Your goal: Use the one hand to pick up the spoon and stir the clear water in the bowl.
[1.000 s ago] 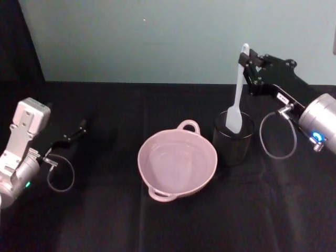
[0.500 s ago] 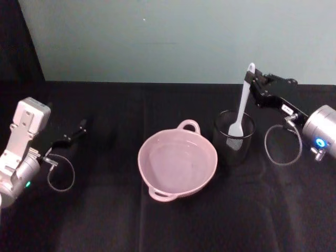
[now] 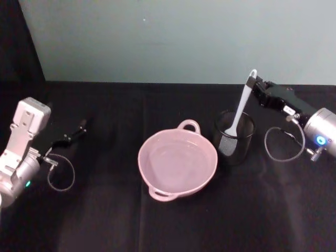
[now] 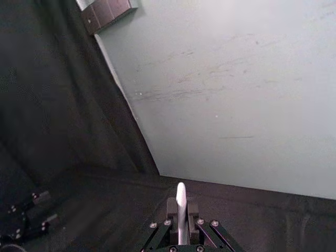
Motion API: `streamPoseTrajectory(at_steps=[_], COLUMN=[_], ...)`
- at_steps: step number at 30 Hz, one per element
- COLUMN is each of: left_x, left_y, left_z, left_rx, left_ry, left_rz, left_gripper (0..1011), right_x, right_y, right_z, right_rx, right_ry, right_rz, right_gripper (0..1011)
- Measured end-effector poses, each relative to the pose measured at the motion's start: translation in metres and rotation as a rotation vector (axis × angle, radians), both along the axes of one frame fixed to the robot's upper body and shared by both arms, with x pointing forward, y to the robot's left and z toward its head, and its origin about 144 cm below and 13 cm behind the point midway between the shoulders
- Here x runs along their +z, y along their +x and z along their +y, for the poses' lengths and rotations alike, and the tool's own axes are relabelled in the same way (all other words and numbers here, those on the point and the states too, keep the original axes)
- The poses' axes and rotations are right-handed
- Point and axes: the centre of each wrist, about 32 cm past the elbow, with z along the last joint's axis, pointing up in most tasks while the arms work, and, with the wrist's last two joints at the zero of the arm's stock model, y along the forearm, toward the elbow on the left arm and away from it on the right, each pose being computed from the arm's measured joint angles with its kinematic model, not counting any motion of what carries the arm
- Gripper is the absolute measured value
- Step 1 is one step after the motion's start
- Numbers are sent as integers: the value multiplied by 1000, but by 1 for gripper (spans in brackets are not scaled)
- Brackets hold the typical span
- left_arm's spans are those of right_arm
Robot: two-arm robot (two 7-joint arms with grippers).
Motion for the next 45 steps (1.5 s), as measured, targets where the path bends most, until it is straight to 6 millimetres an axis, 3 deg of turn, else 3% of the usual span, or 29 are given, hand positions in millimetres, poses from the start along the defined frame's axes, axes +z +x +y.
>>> streamPoseTrajectory(at_steps=[20,32,40,45], left_x=[0,0,0,0], left_y=[0,0,0,0], left_z=[0,0,0,0], left_rx=[0,0,0,0], left_ry=[0,0,0,0], left_rz=[0,0,0,0], left_gripper=[1011,1011,1011,1011], right_x=[-25,-32,-36,-33], right_y=[14,10,-5,-24], right_z=[-14,-22,-27,-29], right_rx=[-13,-54,-73,-85], right_ry=[152,174,172,143], right_rz=[98,129,143,146], right_gripper=[112,468,712,869])
